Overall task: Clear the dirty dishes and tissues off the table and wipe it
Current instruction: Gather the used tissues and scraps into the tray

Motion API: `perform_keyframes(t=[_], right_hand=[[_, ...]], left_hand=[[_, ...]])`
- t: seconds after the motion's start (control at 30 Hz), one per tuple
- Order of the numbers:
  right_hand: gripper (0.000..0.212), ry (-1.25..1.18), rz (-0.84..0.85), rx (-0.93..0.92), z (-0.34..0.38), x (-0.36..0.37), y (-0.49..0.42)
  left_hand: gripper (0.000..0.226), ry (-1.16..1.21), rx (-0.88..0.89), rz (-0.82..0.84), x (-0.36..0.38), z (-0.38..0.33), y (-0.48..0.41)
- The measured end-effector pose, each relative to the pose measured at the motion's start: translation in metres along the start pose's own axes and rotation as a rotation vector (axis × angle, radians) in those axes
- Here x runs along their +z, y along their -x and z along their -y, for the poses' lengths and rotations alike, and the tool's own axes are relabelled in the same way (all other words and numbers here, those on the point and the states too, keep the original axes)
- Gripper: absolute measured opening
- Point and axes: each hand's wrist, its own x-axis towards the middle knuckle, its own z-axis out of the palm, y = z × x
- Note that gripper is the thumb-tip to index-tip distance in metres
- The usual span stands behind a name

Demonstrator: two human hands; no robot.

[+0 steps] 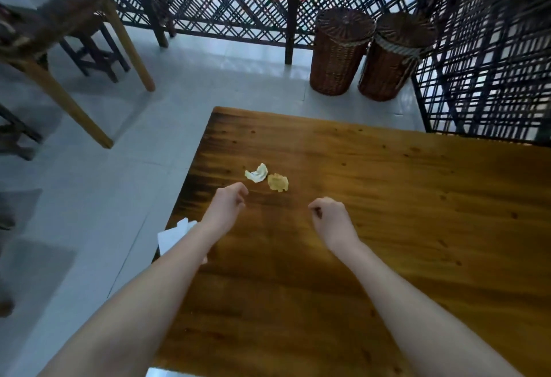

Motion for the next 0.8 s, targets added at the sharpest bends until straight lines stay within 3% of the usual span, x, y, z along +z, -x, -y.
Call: perform_keyframes(t=[0.5, 0.8], right_hand=[[0.017, -0.054, 0.14, -0.011, 0.02, 0.062, -0.102], [0.017, 0.047, 0.129, -0.123, 0.01, 0.094, -0.136]], left_hand=[[0.024, 0.08, -0.027, 0.006, 0.03, 0.001, -0.086], [0.024, -0.023, -0.01, -0.021, 0.059, 0.006, -0.125]])
